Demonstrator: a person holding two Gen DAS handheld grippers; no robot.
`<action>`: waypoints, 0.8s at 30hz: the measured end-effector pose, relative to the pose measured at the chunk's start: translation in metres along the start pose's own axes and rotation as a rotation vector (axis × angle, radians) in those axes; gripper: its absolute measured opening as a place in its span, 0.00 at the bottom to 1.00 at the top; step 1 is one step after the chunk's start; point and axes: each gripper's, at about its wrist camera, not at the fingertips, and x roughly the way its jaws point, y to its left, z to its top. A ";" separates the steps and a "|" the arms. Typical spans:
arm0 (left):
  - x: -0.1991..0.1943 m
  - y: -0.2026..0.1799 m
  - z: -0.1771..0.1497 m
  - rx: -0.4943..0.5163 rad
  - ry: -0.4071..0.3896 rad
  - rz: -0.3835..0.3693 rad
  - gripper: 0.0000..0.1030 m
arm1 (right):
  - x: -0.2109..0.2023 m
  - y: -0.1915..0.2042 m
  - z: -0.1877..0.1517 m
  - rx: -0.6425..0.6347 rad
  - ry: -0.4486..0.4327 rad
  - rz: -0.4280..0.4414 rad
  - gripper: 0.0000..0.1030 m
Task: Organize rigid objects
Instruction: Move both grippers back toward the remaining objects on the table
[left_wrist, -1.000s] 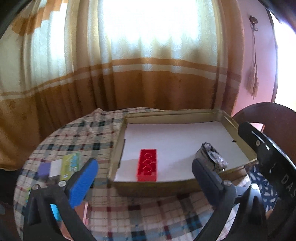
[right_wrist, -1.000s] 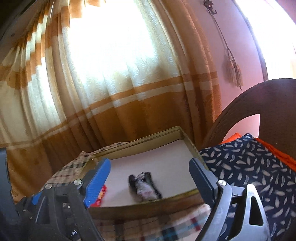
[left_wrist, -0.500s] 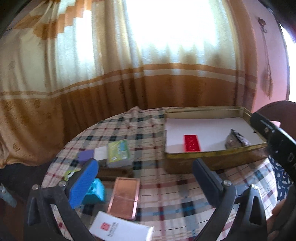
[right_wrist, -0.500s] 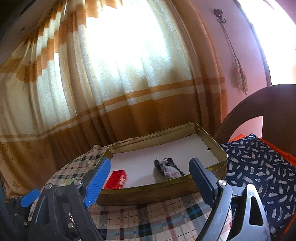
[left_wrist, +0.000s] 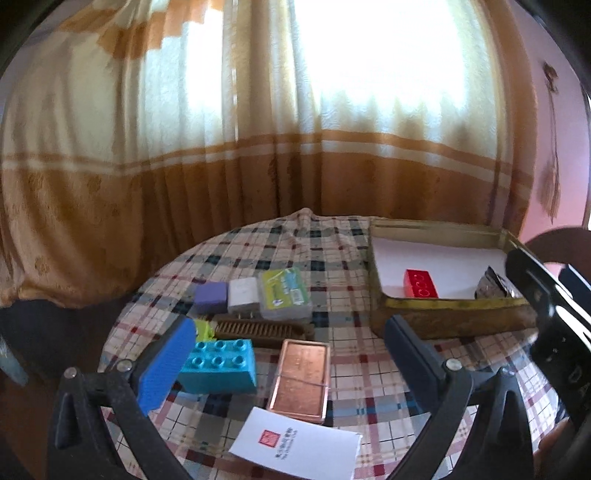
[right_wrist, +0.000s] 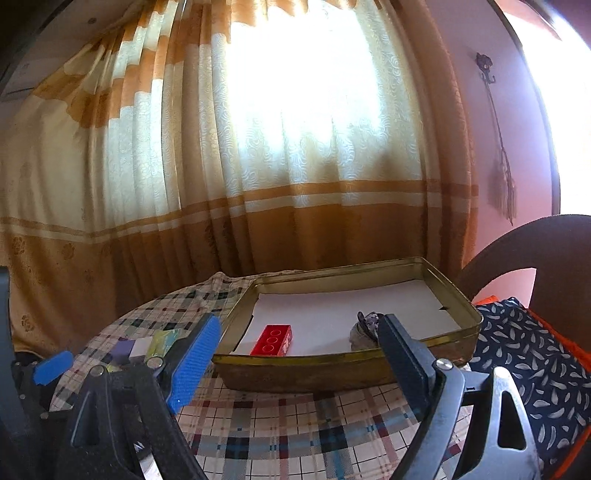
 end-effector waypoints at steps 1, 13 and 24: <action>0.001 0.004 0.000 -0.014 0.008 0.002 0.99 | -0.001 0.001 0.000 -0.002 -0.001 0.002 0.86; 0.004 0.033 -0.001 -0.053 0.026 0.046 0.99 | -0.005 0.023 -0.005 -0.082 0.005 0.077 0.87; 0.013 0.088 -0.005 -0.067 0.024 0.181 0.99 | 0.010 0.039 -0.007 -0.150 0.103 0.254 0.88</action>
